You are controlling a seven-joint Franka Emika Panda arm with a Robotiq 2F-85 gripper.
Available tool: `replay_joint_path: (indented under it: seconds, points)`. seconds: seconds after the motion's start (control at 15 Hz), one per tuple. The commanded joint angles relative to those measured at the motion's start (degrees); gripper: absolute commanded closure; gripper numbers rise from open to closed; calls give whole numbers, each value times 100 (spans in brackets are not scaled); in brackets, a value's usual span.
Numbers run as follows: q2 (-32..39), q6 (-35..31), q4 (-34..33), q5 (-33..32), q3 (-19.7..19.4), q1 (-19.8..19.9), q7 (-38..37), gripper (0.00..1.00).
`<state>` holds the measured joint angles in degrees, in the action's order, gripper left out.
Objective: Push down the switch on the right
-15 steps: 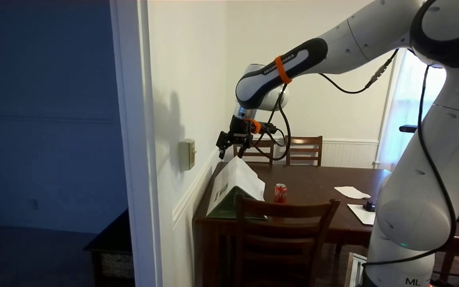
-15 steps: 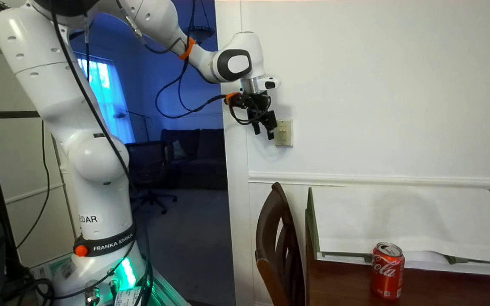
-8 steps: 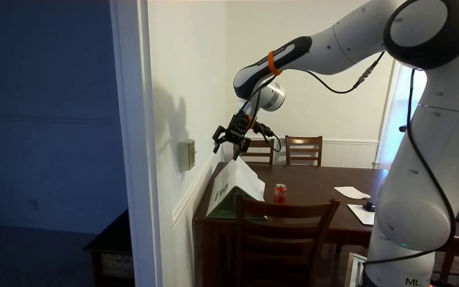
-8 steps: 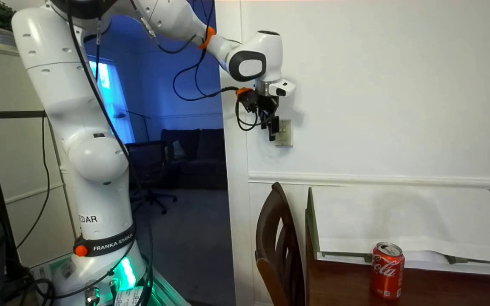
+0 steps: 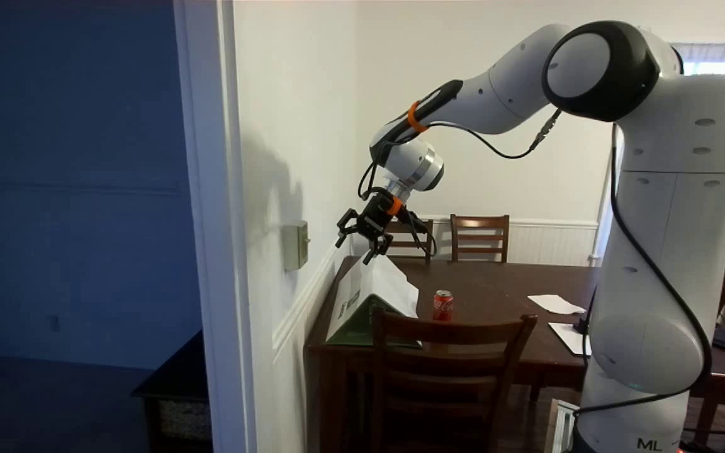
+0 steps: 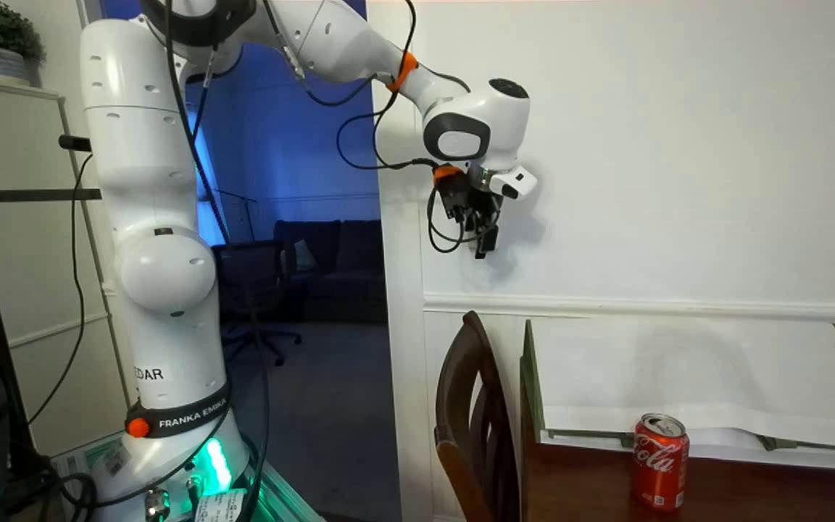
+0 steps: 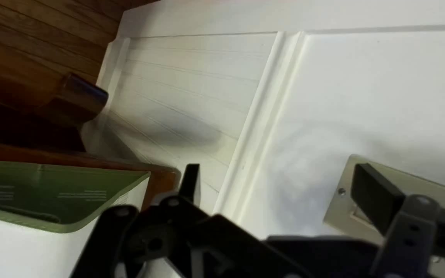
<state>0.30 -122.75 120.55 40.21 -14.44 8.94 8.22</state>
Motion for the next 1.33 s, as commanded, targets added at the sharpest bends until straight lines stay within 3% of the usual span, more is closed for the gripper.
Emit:
replay_joint_path:
  seconds: [0.0, 0.33, 0.8, 1.27]
  points:
    - [91, 13, -67, -6, 99, 149, 40, 0]
    - [183, 13, -166, -6, 110, 162, 55, 0]
    - [716, 959, -653, 1991, 80, 421, 767, 0]
    - [1009, 1325, -732, 2785, 88, 589, 1305, 0]
